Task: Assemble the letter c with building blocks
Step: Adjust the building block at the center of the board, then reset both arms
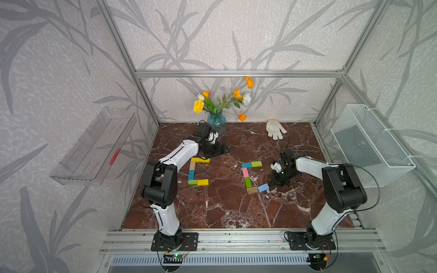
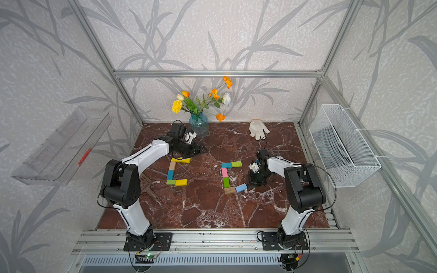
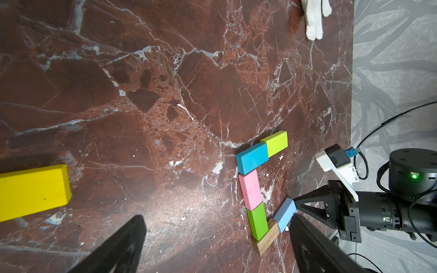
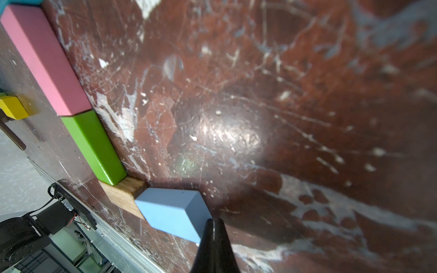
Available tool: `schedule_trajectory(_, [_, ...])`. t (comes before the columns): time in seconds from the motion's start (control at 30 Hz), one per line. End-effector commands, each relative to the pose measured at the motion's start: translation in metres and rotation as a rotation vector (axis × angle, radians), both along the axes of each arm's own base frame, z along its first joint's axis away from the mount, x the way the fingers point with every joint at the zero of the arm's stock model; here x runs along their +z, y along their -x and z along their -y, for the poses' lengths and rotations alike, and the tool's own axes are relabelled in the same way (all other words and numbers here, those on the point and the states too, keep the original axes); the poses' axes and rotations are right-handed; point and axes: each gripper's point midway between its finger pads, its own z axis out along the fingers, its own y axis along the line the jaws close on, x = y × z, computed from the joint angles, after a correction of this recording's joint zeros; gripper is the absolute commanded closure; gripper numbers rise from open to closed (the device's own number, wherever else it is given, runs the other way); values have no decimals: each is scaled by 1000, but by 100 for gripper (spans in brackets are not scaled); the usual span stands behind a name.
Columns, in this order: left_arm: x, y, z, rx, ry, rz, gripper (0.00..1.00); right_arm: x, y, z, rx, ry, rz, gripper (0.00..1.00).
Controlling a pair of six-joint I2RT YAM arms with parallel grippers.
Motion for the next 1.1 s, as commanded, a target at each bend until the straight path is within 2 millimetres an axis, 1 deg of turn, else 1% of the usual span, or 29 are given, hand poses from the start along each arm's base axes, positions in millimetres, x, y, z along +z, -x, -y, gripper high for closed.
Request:
schedule_trajectory(0.0, [13,-2,0,-11,-5,35,5,4,8,0,2,-16,-20,100])
schedule_trajectory(0.23, [13,-2,0,-11,-9,34,5,5,11,-1,14,-26,-25,100])
schedule_trajectory(0.4, [12,-2,-1,-11,-11,34,5,3,11,2,9,-6,-23,100])
schedule_trajectory(0.47, [12,-2,-1,-13,-14,36,5,11,5,4,2,6,22,100])
schedule_trajectory(0.57, [16,-3,-3,-12,-23,62,5,22,-8,11,-16,56,106,100])
schedule_trajectory(0.7, [29,-5,-6,-14,-34,146,5,48,-29,25,-38,123,283,96])
schedule_trajectory(0.83, [44,-5,-15,-8,-68,256,5,75,-48,39,-63,160,458,76])
schedule_trajectory(0.9, [52,-4,-22,-1,-95,319,5,86,-55,49,-82,176,538,60])
schedule_trajectory(0.93, [55,-3,-27,9,-114,353,5,92,-58,56,-92,193,581,52])
schedule_trajectory(0.97, [58,-1,-32,18,-130,379,5,96,-61,62,-101,213,618,47])
schedule_trajectory(1.07, [67,2,-57,96,-231,461,5,112,-71,84,-127,283,756,30])
